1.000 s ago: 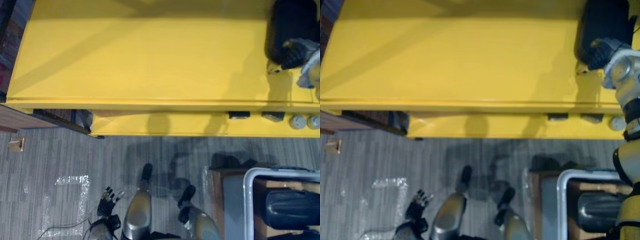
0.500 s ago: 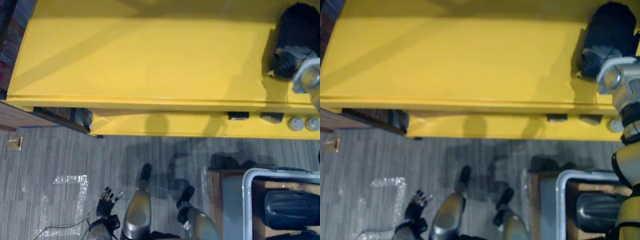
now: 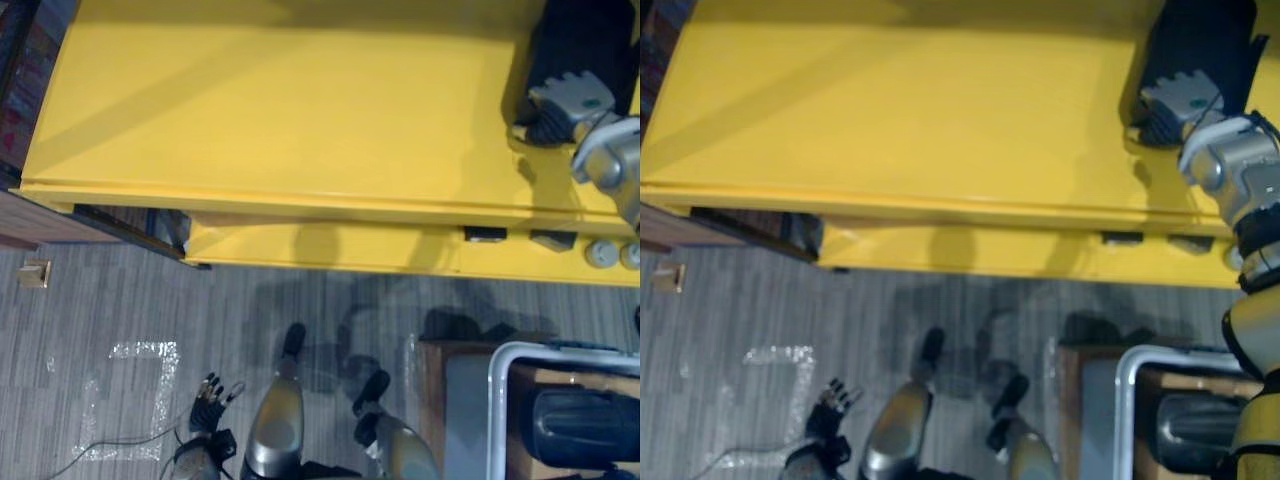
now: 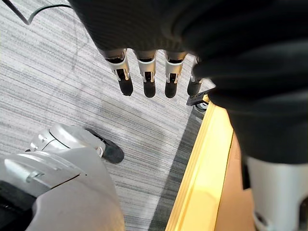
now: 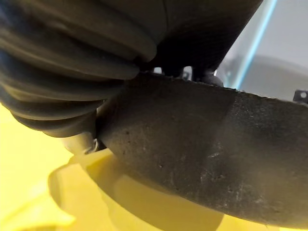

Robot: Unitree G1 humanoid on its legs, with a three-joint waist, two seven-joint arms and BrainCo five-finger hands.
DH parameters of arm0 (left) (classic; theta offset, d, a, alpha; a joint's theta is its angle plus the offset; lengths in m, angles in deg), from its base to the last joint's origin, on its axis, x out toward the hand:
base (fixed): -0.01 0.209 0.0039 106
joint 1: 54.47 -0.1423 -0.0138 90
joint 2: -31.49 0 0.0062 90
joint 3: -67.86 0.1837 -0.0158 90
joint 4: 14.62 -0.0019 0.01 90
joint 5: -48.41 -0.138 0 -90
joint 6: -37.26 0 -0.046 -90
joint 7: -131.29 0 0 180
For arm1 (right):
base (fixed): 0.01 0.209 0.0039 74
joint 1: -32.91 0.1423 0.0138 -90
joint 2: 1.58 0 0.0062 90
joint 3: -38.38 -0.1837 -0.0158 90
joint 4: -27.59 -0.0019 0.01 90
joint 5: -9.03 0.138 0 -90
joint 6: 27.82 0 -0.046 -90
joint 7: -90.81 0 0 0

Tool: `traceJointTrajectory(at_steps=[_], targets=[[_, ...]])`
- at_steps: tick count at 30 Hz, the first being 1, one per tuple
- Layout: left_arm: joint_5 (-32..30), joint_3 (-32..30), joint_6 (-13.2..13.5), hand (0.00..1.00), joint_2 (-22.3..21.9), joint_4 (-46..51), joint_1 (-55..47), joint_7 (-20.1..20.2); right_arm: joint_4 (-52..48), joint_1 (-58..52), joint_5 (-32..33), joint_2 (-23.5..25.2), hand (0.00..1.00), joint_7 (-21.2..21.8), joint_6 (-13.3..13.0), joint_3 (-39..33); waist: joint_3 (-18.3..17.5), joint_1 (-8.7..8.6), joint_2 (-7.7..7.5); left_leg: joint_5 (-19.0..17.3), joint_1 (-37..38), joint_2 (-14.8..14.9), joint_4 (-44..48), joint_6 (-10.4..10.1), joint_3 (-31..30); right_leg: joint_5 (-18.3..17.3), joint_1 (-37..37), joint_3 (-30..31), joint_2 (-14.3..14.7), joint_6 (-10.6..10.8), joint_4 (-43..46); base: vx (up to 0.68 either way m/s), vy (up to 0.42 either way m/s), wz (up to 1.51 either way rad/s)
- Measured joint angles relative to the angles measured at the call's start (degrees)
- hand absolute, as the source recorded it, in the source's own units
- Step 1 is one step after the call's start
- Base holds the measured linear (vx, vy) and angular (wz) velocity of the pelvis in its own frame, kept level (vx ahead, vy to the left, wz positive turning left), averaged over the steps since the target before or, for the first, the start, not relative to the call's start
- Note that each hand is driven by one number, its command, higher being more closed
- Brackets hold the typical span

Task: Walk over and take plastic housings, then place them on the shelf

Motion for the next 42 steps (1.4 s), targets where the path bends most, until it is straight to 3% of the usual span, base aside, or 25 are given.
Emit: traceJointTrajectory(at_steps=[6,16,23,24,33,42], targets=[[-0.1,-0.1,0.2,0.00,0.0,-0.1,0.0,0.4,-2.0,0.1,-2.6,0.0,1.00,-4.9,-2.4,0.5,0.0,-0.01,-0.03,0.1,-0.4,0.0,0.0,-0.2,-0.8,0.0,0.0,-0.8,0.2,0.0,-0.1,0.00,-0.006,0.04],[-0.1,-1.5,0.5,0.00,0.2,-1.9,0.0,1.1,-2.6,1.4,-3.6,0.0,1.00,-5.9,-8.3,3.3,0.2,0.29,-0.31,0.2,-0.8,0.4,0.2,-0.3,-1.1,-0.1,-0.1,-1.1,0.6,-0.1,-0.3,0.00,-0.003,0.02],[-0.1,-1.6,0.5,0.00,1.1,-2.0,0.0,1.1,-3.4,1.5,-2.5,0.0,1.00,-5.5,-9.0,4.3,0.5,0.34,-0.93,0.3,-0.9,0.4,0.1,-0.4,-1.1,-0.2,-0.2,-1.1,0.7,-0.3,-0.3,0.00,0.000,0.00],[-0.1,-1.6,0.5,0.00,1.1,-2.0,0.0,1.1,-3.4,1.6,-2.4,0.0,0.00,-5.2,-9.3,4.3,0.5,0.34,-0.93,0.3,-0.9,0.4,0.1,-0.4,-1.1,-0.2,-0.2,-1.1,0.7,-0.3,-0.3,0.00,0.000,0.00],[-0.1,-1.7,1.6,0.00,1.1,-2.0,0.0,1.3,-3.5,2.4,1.4,-0.2,0.00,-1.8,-9.2,4.3,0.5,0.40,-0.93,0.3,-0.9,0.5,0.1,-0.4,-1.1,-0.2,-0.2,-1.1,0.7,-0.4,-0.3,0.00,0.000,0.00],[-0.1,-1.7,1.7,0.00,1.1,-2.0,0.0,1.4,-3.5,2.8,3.5,-0.4,0.00,-1.9,-8.3,4.3,0.5,0.40,-0.99,0.3,-0.8,0.5,0.1,-0.4,-1.1,-0.3,-0.3,-1.0,0.7,-0.4,-0.3,0.00,0.000,0.00]])
